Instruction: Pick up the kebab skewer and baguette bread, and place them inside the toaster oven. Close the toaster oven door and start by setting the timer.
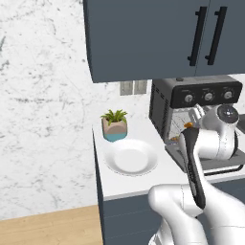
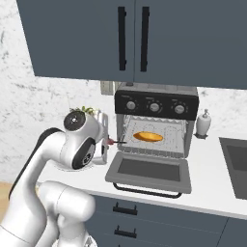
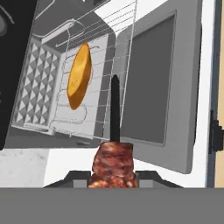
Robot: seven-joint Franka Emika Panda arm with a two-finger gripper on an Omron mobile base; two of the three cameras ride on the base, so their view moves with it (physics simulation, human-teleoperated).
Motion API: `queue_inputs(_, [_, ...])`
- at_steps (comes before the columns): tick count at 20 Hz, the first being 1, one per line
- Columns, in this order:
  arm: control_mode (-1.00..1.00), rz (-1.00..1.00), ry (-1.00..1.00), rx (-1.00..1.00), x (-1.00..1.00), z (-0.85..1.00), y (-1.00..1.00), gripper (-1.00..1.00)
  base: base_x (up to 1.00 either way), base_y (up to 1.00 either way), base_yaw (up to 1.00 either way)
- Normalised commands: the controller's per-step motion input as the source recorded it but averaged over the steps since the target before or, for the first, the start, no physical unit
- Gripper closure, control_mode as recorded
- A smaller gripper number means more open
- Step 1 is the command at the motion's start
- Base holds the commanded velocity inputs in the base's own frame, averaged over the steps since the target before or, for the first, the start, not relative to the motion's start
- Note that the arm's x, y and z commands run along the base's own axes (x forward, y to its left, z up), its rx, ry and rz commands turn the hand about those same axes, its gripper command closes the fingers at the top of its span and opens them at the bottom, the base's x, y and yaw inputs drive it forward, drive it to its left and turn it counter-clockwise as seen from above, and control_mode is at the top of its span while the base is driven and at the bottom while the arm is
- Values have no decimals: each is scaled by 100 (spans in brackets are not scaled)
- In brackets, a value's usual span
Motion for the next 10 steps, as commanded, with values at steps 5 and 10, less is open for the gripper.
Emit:
queue_inputs(5, [-100, 0, 1, 0, 2, 13, -76, 100, 0, 0, 0])
queue_inputs(10, [-100, 0, 1, 3, 22, 1, -54, 100, 0, 0, 0])
